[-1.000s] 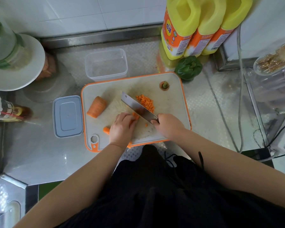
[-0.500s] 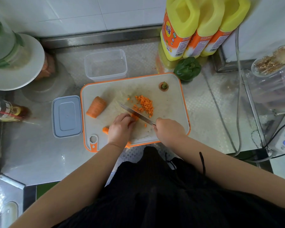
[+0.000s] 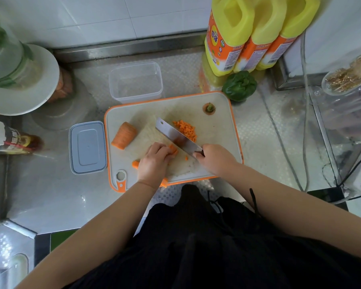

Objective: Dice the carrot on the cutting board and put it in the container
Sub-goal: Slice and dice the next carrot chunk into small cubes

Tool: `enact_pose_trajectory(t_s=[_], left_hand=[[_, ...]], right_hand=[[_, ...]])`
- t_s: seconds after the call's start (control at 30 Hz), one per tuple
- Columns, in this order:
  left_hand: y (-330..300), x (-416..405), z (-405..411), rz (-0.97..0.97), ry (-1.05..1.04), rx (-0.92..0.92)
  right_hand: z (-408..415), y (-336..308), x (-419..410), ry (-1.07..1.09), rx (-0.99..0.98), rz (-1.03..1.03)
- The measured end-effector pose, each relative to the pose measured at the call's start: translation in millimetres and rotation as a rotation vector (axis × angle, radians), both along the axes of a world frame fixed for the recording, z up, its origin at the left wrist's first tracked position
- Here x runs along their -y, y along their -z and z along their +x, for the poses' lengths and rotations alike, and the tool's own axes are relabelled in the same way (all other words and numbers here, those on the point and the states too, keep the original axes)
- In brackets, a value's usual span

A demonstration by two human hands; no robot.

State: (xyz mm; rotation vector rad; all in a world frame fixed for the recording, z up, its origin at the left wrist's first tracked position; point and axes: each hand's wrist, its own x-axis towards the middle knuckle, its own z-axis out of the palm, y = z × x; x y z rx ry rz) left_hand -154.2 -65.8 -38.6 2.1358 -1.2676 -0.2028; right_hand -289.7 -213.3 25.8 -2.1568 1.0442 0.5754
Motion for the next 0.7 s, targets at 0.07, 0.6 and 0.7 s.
enact_pose_trajectory(t_s=[0.07, 0.6, 0.7], left_hand=[[-1, 0, 2, -0.028, -0.007, 0.000], [6, -4, 8, 0.015, 0.069, 0.042], [5, -4, 9, -0.002, 0.078, 0.051]], right_hand=[[-4, -2, -4, -0.005, 0.015, -0.047], [-8, -5, -43, -0.061, -0.002, -0.148], [-5, 2, -47, -0.045, -0.026, -0.149]])
